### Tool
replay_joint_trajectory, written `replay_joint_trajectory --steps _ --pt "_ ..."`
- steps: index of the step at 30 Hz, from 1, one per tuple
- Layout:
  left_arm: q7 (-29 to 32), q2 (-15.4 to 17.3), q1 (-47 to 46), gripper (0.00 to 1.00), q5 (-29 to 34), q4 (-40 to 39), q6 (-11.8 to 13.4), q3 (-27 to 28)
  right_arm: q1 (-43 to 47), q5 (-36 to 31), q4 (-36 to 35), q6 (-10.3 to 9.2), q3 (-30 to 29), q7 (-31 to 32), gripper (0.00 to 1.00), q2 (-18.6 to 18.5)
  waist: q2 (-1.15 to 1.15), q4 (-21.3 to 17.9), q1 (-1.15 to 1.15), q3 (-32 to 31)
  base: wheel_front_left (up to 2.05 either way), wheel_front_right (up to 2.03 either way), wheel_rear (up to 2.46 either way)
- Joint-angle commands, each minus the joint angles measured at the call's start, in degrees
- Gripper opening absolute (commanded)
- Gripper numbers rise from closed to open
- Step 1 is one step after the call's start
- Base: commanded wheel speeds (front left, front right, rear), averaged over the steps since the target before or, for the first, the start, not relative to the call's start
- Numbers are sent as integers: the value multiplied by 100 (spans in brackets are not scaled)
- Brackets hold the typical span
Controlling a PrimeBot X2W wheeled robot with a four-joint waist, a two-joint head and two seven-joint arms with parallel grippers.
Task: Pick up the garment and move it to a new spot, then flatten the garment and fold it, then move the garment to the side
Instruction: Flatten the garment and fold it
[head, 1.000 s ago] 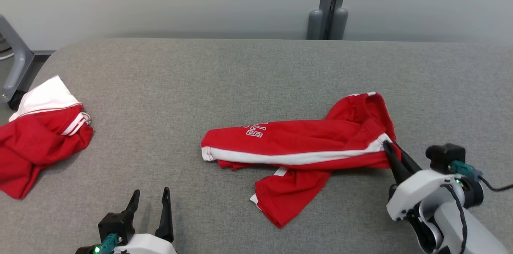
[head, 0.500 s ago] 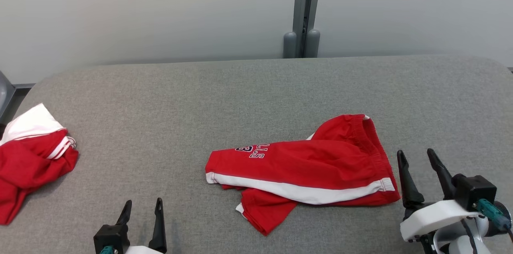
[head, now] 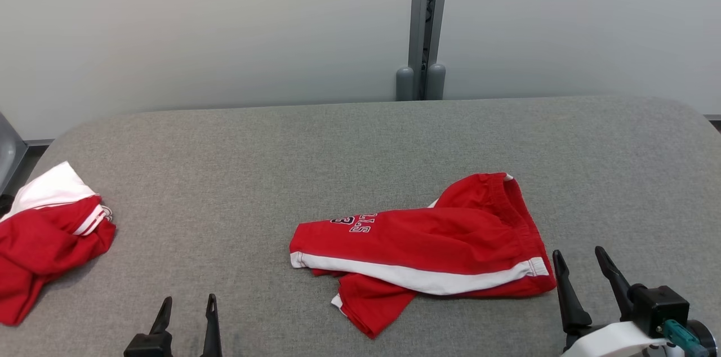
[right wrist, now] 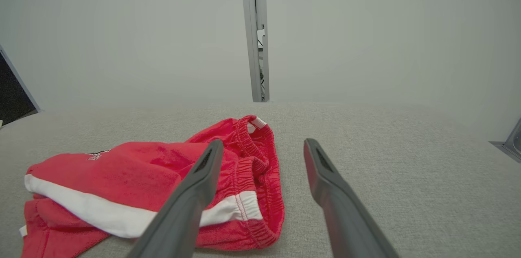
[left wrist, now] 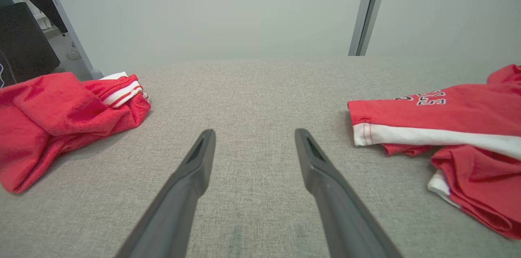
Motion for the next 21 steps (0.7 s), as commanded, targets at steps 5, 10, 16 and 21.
replay_joint_trajectory --steps 5,10,16,21 --pt "-11 24 121 100 6 -82 -38 18 76 87 100 0 56 -28 100 -23 0 -15 0 8 0 0 0" --pt "-11 23 31 100 -62 -123 -64 -89 -22 76 201 0 112 -28 100 -23 0 -28 0 138 0 0 0" --pt "-11 24 -149 100 -170 -101 -99 -344 -187 119 518 0 257 -29 100 -22 0 -22 0 418 0 0 0" --pt "-11 23 -398 100 -213 -66 -132 -523 -492 110 692 0 315 -28 100 -26 0 -2 0 780 0 0 0"
